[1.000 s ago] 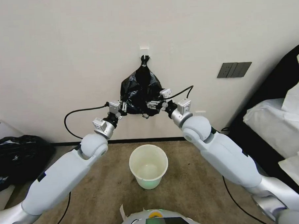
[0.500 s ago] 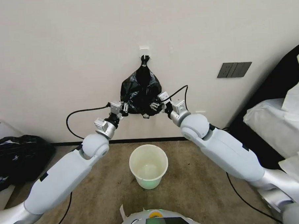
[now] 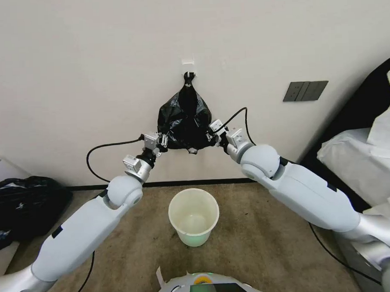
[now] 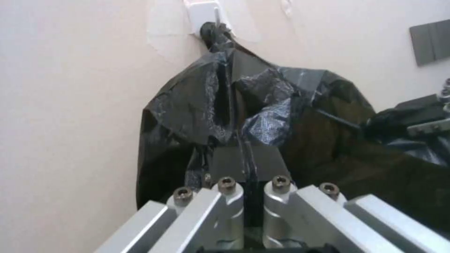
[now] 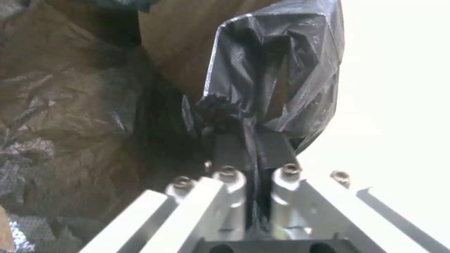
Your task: Place a trash bag onto the trash bin.
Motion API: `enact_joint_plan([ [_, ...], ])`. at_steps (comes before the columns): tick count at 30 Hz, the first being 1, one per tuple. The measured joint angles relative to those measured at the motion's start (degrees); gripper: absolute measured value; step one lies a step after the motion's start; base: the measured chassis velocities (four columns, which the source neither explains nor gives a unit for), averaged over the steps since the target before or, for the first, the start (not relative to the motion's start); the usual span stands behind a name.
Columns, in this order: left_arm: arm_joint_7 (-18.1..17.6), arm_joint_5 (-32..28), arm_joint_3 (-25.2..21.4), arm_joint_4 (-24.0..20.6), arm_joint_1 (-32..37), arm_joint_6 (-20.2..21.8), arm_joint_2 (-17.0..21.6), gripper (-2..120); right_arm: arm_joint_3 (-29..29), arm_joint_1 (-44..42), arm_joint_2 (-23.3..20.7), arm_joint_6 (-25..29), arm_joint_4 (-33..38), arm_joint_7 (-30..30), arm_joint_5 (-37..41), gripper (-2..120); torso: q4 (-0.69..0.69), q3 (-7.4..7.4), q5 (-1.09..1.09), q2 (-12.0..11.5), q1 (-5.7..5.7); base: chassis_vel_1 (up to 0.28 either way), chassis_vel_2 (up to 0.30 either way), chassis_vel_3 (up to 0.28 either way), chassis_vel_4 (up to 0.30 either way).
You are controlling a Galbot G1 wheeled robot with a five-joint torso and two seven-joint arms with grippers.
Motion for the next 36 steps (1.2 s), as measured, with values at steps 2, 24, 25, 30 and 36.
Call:
enact_joint_plan([
  [2, -0.1, -0.1, -0.3, -0.2, 0.4, 0.0, 0.0, 0, 1.0, -1.2, 0.0, 1.1, 0.6, 0.0, 0.5, 0, 0.01, 0.00, 0.00, 0.0, 0.00, 0.000, 0.000, 0.000, 0.000],
  [24, 0.0, -1.1, -13.9, -13.5, 20.9, -0.4, 2.1, 0, 23.3, -36.1, 3.1, 18.2, 17.4, -2.6, 10.8, 0, 0.01, 0.00, -0.01, 0.0, 0.00, 0.000, 0.000, 0.000, 0.000],
  [25, 0.0, -1.1, -15.4, -15.0, 22.9, -0.4, 2.0, 0, 23.9, -38.3, 3.8, 18.2, 18.8, -2.6, 10.7, 0, 0.01, -0.01, 0.00, 0.0, -0.01, 0.000, 0.000, 0.000, 0.000],
  [30, -0.1, -1.2, -17.9, -18.2, 26.6, -0.3, 1.8, 0, 25.8, -45.1, 5.4, 18.4, 22.5, -2.6, 10.7, 0, 0.00, 0.00, -0.01, 0.0, -0.01, 0.000, 0.000, 0.000, 0.000],
  [36, -0.3, -1.1, -19.5, -21.7, 30.6, -0.2, 1.2, 0, 28.2, -51.1, 6.9, 18.4, 26.3, -2.5, 10.5, 0, 0.00, -0.01, 0.00, 0.0, -0.01, 0.000, 0.000, 0.000, 0.000],
])
